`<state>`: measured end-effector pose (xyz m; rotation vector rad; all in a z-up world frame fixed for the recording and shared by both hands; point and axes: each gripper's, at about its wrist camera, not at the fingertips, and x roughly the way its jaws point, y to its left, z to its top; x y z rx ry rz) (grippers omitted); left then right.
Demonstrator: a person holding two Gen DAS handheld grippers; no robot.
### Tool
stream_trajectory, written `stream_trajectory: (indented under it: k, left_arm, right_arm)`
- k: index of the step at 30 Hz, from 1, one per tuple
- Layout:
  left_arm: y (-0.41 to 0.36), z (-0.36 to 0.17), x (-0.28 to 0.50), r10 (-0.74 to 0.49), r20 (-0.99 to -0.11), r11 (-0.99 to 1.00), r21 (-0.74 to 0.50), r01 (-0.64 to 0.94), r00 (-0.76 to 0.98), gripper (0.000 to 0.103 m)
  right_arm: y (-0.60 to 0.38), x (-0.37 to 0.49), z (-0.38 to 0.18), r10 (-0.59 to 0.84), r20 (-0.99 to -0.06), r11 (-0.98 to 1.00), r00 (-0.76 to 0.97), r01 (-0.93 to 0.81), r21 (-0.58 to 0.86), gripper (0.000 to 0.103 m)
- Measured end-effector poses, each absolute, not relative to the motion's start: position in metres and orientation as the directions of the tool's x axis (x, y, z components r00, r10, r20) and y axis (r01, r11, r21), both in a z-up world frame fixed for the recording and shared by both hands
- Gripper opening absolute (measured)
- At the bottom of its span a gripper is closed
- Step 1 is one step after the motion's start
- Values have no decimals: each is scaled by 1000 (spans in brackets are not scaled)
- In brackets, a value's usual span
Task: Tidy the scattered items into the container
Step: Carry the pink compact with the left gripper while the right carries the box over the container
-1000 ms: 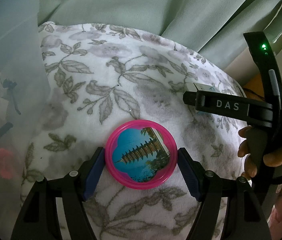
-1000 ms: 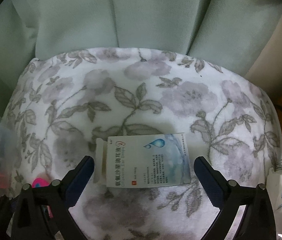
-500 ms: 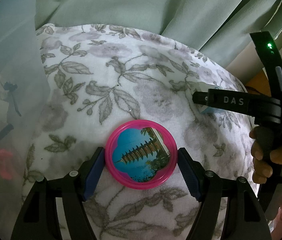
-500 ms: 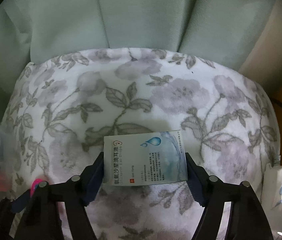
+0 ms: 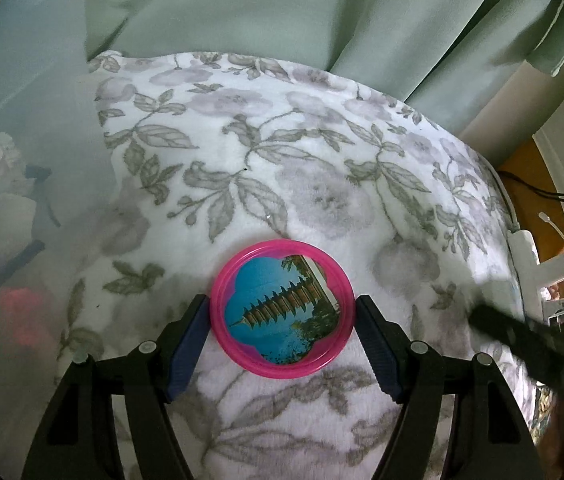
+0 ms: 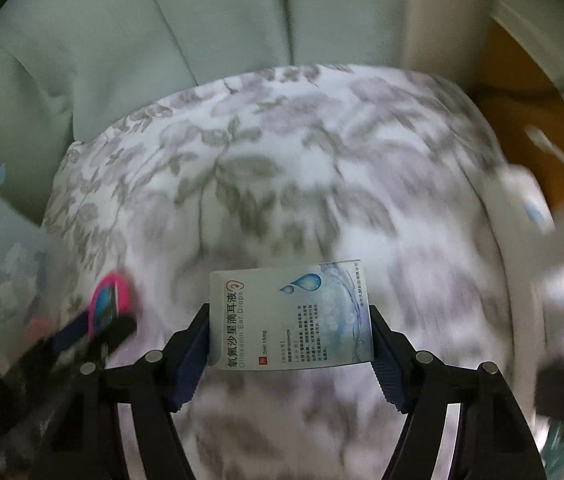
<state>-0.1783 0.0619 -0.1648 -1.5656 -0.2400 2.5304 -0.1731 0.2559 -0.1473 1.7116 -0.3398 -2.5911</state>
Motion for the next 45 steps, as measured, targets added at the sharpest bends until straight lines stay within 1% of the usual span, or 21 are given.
stream_trajectory:
  k: [7,14,20,27,38,45]
  left_arm:
    - [68,-129,-151,221,-853,-975,-203,-89,-472,74]
    - [71,-80,-116,215,-818,-976,-162,-146,-534,74]
    - [68,-43,-94,226,-779,-974,-163,-158,-585,74]
    - [67,11,-70,260,-694,-965,-165,-204,-671,74]
    - [33,79,-45,287,-556,-957,-201,-210,-780,74]
    - [-1,106,-33,260,-485,-962,-208,-179,-835,74]
  right_arm:
    - [271,-110,-119,-175,-867,-944,-466,-172,283,75]
    - [266,-83,-82,-225,-797,-923,-561,-138,358,75]
    - [262,-63,-57,-257,-740,-909,-621,-105,404,75]
    - [264,-43,-23,-265,-671,-898,-693,-75,433,75]
    - [248,-20,38,-274,-568,-904,-776,6,428,75]
    - [215,-14,79,-322,-505,-908,-801,109,405,75]
